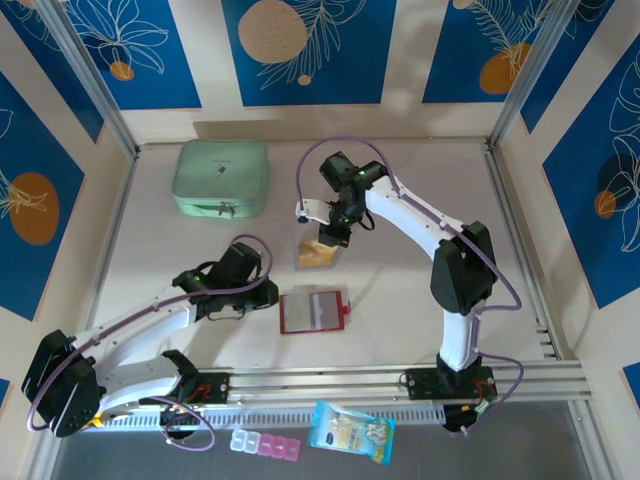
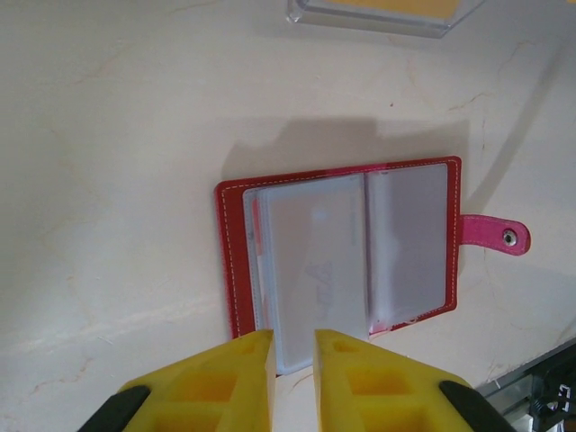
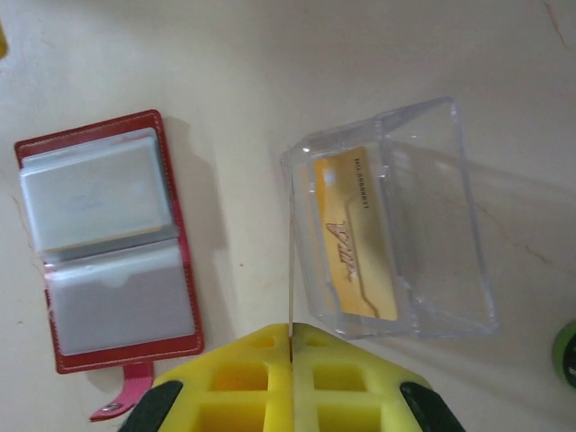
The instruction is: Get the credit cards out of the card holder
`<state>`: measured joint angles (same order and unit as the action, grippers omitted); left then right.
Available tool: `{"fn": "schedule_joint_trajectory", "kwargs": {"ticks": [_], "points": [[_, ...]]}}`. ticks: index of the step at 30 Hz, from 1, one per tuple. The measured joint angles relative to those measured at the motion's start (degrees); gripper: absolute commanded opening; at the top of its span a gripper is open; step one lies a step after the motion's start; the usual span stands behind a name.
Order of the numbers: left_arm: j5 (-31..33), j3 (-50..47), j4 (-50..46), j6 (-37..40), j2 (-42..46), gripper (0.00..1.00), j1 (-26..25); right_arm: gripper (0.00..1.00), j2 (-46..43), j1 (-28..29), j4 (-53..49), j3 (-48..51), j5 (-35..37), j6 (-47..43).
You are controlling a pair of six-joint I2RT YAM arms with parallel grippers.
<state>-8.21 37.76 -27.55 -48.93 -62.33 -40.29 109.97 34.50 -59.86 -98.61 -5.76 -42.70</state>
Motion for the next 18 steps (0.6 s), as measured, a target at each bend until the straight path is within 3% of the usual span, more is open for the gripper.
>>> {"fn": "schedule_joint_trajectory", "kwargs": {"ticks": [18], "points": [[-0.5, 0.0, 0.0, 2.8, -3.1, 0.18, 3.2, 0.00, 11.5, -1.5, -4.4, -10.9, 1.3, -4.5]]}}
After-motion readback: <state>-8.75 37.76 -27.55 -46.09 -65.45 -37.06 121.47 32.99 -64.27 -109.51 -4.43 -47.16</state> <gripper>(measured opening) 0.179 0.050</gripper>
